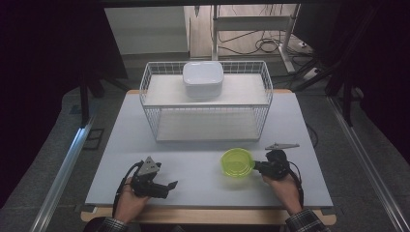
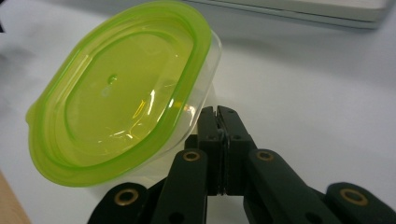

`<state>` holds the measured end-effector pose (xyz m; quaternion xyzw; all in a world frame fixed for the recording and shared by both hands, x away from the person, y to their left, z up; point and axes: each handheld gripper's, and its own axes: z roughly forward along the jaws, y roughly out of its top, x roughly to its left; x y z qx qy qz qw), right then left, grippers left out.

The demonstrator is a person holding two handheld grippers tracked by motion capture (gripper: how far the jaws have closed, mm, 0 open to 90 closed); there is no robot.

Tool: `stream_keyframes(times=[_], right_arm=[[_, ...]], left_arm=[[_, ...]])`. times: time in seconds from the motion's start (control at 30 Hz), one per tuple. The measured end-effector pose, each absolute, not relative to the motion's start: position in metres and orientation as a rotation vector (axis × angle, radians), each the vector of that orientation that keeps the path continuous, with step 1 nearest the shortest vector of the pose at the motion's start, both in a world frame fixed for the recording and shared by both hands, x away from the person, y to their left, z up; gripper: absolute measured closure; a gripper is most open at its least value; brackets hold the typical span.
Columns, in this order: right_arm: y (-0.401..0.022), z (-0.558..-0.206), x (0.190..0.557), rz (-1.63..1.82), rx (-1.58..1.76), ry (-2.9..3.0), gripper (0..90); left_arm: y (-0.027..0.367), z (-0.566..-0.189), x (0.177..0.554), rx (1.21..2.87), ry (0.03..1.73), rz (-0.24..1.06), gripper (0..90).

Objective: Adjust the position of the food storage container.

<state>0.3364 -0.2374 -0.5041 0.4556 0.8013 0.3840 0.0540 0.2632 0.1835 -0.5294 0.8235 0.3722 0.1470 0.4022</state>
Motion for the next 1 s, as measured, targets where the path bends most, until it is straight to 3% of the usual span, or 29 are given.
stream_keyframes(times=[1.0], right_arm=[[-0.160, -0.518, 0.350, 1.244, 1.269, 2.558, 88.4]], left_arm=[[0.175, -0.529, 0.253, 2.113, 0.935, 0.344, 7.6]])
